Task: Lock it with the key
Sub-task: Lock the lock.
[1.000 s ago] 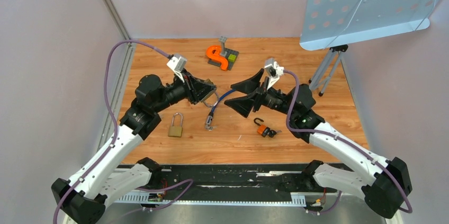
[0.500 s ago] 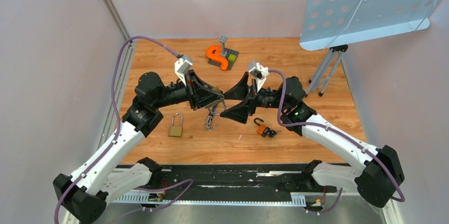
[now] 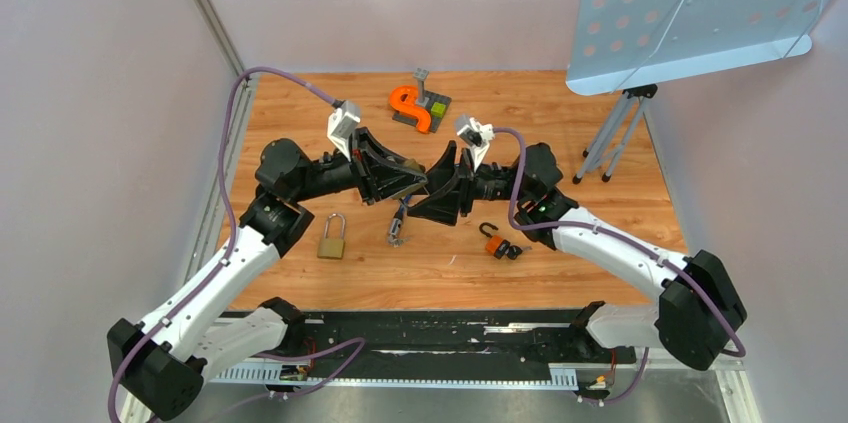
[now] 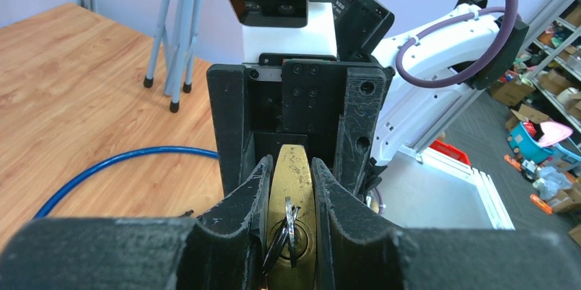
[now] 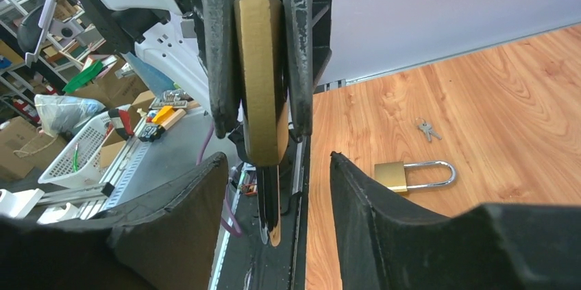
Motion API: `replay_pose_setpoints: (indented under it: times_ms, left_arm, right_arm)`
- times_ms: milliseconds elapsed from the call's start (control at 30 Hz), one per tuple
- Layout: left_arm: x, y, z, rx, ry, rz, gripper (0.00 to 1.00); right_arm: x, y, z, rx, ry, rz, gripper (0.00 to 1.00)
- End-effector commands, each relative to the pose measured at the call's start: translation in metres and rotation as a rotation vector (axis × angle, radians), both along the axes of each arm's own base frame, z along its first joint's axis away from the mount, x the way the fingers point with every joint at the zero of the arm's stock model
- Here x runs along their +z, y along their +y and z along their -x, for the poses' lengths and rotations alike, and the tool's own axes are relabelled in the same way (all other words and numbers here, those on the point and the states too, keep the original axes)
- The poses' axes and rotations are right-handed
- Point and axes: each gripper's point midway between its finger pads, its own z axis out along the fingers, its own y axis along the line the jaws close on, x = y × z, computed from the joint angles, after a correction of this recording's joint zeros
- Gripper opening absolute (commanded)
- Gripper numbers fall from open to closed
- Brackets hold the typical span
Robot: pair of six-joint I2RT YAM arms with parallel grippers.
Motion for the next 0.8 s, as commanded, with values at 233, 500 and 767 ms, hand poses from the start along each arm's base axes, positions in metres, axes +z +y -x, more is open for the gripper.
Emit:
replay_pose_setpoints:
  times_ms: [233,500,767]
  left_arm:
    - [0.033,0.003,0.01,-0.027,-0.134,0.079,0.02]
    - [0.027,0.008,0.011,0.007,-0.133,0.046,0.61]
    - [0.041,0.021,0.011,0.096,-0.075,0.088,0.79]
  right_arm:
    - [0.02,0.015,0.002,0.049,-0.005,-0.042,0.2]
    - [0.029,0.009,-0.001,-0.009,-0.026,-0.065,0.0]
    - [0.037,-0.005,0.009,-0.037,-0.114,-0.056,0.0]
